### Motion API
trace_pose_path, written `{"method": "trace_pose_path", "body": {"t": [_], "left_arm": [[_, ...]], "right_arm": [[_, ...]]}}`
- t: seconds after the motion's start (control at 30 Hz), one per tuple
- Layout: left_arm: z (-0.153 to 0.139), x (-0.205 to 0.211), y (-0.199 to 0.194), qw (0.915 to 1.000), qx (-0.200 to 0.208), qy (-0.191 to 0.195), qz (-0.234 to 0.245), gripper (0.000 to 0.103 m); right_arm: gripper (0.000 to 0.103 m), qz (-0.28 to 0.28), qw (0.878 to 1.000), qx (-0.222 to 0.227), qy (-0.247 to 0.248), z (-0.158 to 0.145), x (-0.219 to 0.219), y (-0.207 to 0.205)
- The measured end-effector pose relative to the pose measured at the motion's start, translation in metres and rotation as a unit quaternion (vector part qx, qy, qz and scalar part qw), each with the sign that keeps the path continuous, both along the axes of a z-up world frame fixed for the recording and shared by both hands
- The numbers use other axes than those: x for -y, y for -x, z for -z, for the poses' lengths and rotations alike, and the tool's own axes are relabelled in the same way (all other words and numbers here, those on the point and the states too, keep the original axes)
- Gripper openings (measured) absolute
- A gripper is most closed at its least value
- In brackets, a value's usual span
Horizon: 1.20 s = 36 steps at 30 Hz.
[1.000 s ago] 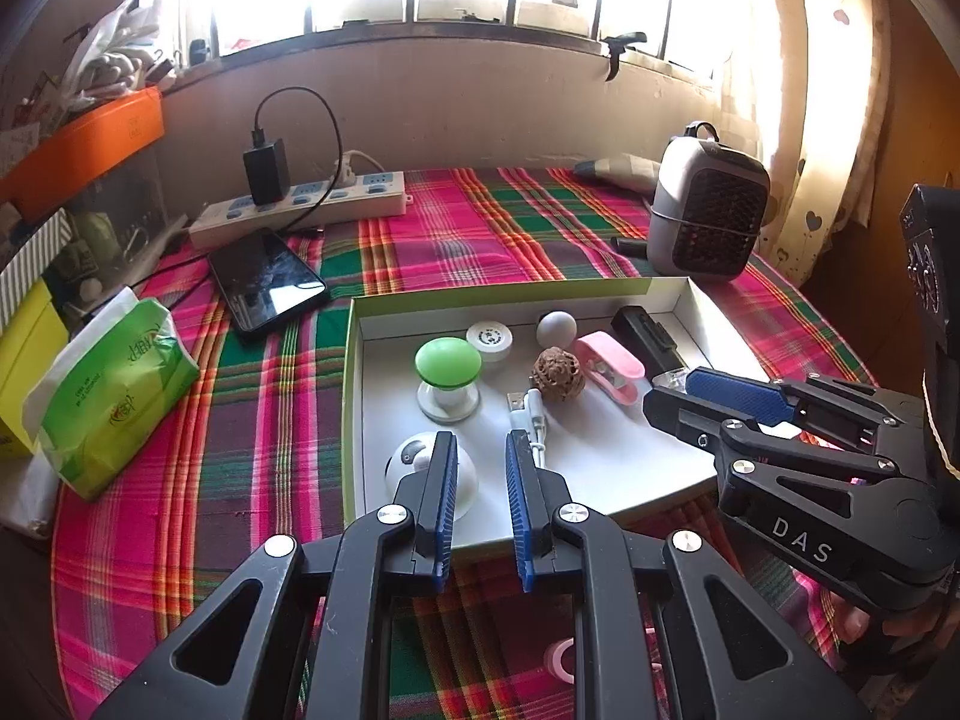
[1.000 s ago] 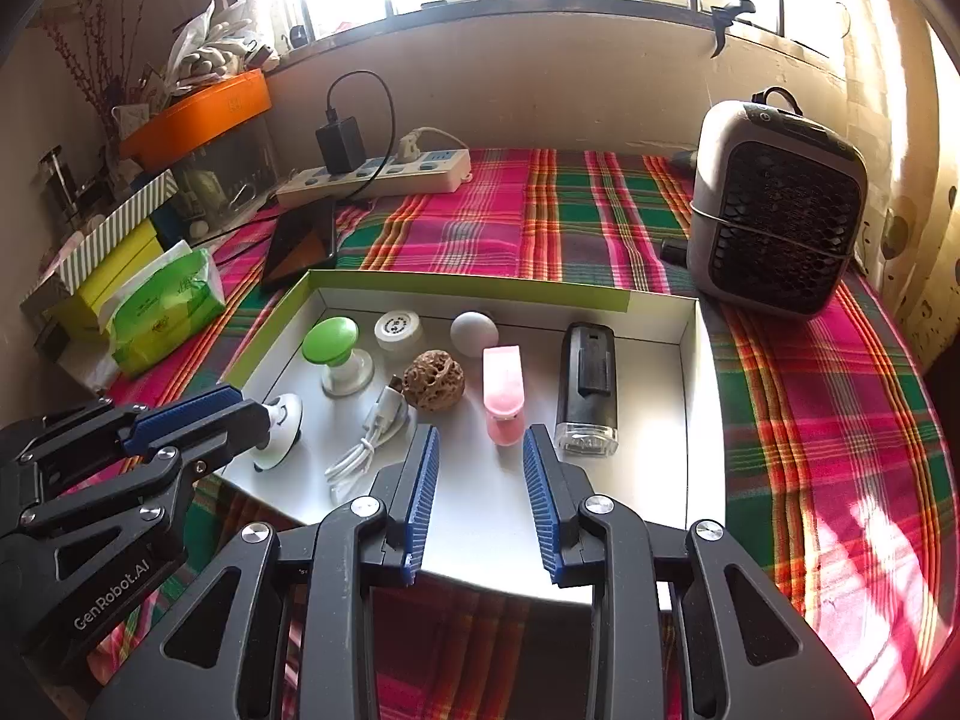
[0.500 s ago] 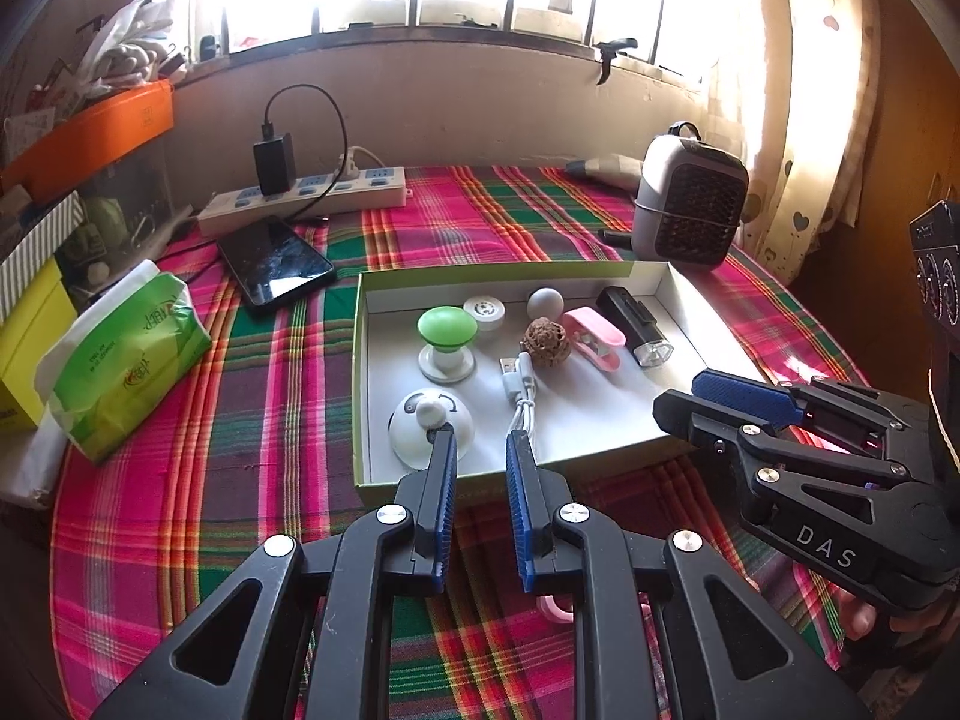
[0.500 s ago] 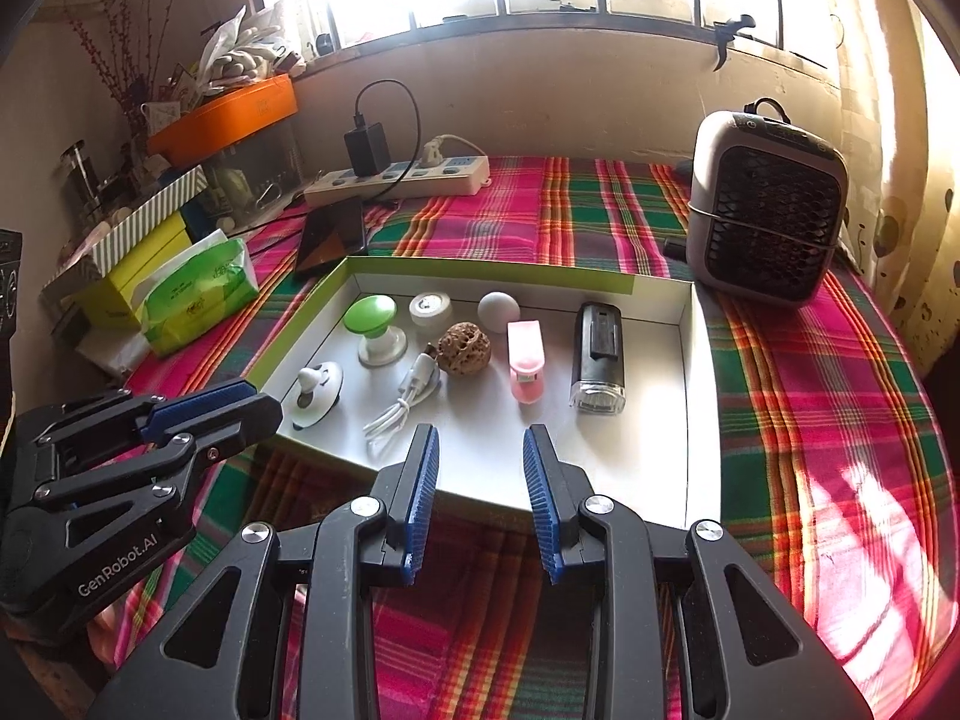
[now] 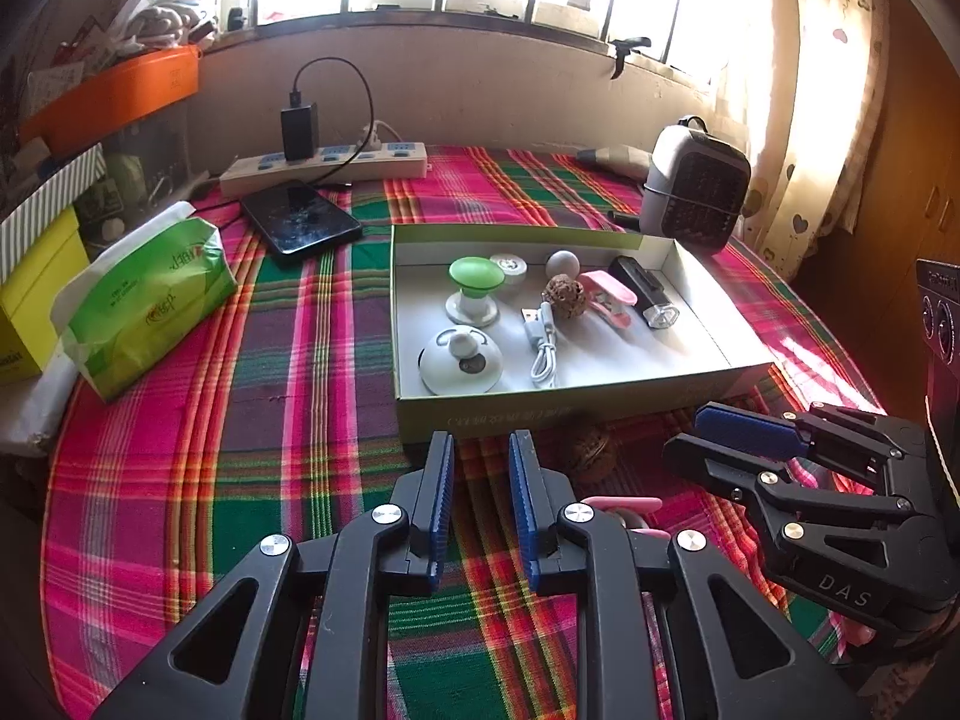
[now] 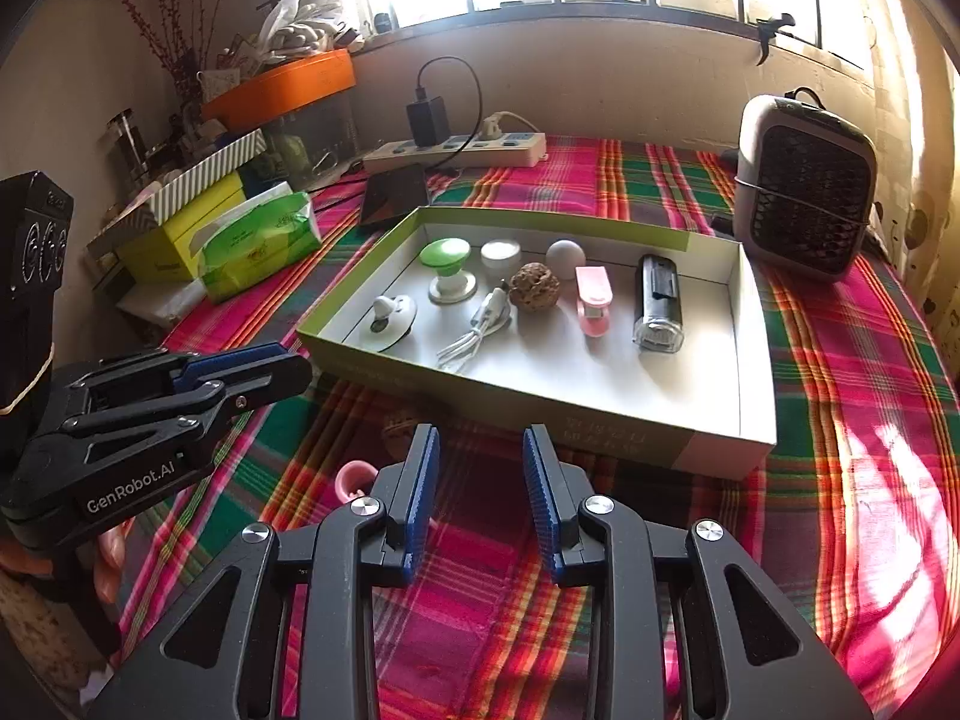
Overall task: Organize objects
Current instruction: 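Withdraw both tools from the box back toward the items on the table, then close the right tool on the pink ring-shaped clip while the left tool moves toward the walnut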
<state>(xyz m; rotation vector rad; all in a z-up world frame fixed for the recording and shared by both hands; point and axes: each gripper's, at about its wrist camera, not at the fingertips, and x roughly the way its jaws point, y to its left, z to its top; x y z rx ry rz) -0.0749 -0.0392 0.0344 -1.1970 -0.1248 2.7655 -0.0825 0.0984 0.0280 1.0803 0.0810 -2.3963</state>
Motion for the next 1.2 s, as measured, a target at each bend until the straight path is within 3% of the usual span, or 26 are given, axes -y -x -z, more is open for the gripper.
{"method": "trace_pose_path", "body": {"t": [0.17, 0.8, 1.2], "left_arm": [[0.004, 0.005, -0.005, 0.9999, 0.006, -0.012, 0.0, 0.018], [0.01, 0.015, -0.011, 0.9996, 0.013, -0.024, -0.004, 0.018], [0.012, 0.017, -0.012, 0.9994, 0.019, -0.028, -0.003, 0.018]], "right_arm": [[0.045, -0.032, 0.999, 0.009, 0.009, 0.007, 0.009, -0.006], [0.045, -0.103, 0.994, 0.018, -0.033, 0.021, 0.04, -0.024], [0.043, -0.093, 0.994, 0.014, -0.056, 0.025, 0.05, -0.019]]}}
